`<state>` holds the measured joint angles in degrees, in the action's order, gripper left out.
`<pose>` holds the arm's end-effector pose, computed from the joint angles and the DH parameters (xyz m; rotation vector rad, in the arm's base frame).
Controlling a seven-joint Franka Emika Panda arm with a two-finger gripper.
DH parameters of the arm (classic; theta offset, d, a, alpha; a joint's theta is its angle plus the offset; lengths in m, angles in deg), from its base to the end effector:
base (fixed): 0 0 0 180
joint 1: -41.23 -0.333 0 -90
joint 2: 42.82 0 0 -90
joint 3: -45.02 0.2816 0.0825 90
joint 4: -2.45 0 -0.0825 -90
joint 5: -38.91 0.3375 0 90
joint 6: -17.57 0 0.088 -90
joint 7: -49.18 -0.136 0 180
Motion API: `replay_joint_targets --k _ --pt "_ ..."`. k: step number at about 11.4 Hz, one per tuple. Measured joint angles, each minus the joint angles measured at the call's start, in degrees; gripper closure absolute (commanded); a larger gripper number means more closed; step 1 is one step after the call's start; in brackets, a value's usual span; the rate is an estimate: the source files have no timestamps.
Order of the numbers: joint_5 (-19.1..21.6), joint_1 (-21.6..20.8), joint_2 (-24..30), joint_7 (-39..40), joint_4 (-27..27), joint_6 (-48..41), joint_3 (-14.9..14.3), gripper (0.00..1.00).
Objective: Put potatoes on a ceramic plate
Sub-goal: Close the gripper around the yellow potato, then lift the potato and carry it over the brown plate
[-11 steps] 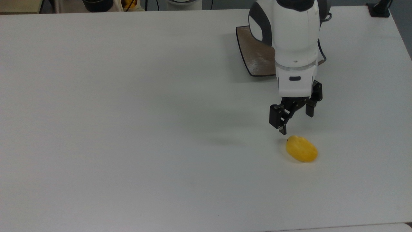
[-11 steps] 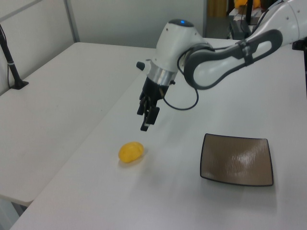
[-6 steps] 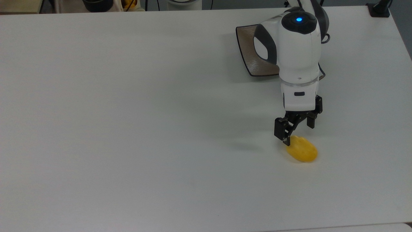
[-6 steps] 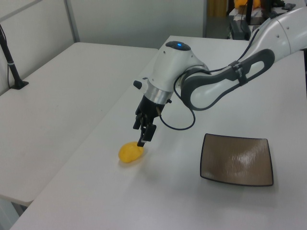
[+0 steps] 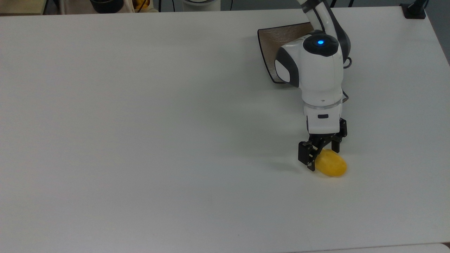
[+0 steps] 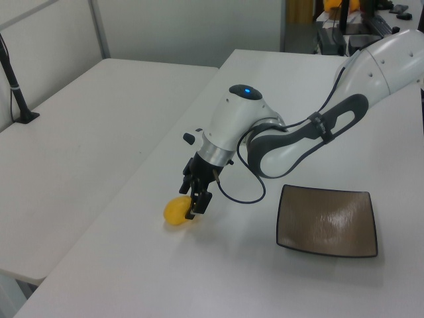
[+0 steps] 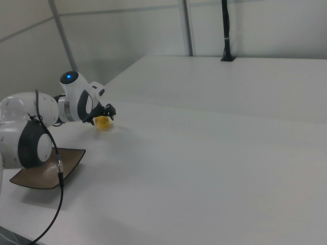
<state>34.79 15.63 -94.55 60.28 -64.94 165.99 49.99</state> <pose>0.6565 0.3639 0.2765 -2.7594 -1.0510 -0.7642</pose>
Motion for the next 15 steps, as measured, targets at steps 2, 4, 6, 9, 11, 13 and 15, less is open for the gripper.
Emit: replay_joint_targets --k 2,4,6,9,11,13,15 --pt "0.0 0.0 -1.6 -0.4 1.8 0.6 0.0 0.0" --pt "0.0 -0.2 -2.1 -0.5 2.7 0.6 -0.1 0.08" --pt "-1.3 -0.7 -2.4 -1.2 2.8 0.6 -0.1 0.38" --pt "-2.1 -0.9 -2.6 -1.5 2.8 0.6 -0.1 0.97" --pt "-2.7 -0.9 -2.6 -1.6 2.8 0.6 -0.1 1.0" --pt "-3.2 -0.9 -2.6 -1.8 2.8 0.6 -0.1 1.0" --pt "-3.2 -0.9 -2.6 -2.3 2.9 0.6 -0.1 1.0"
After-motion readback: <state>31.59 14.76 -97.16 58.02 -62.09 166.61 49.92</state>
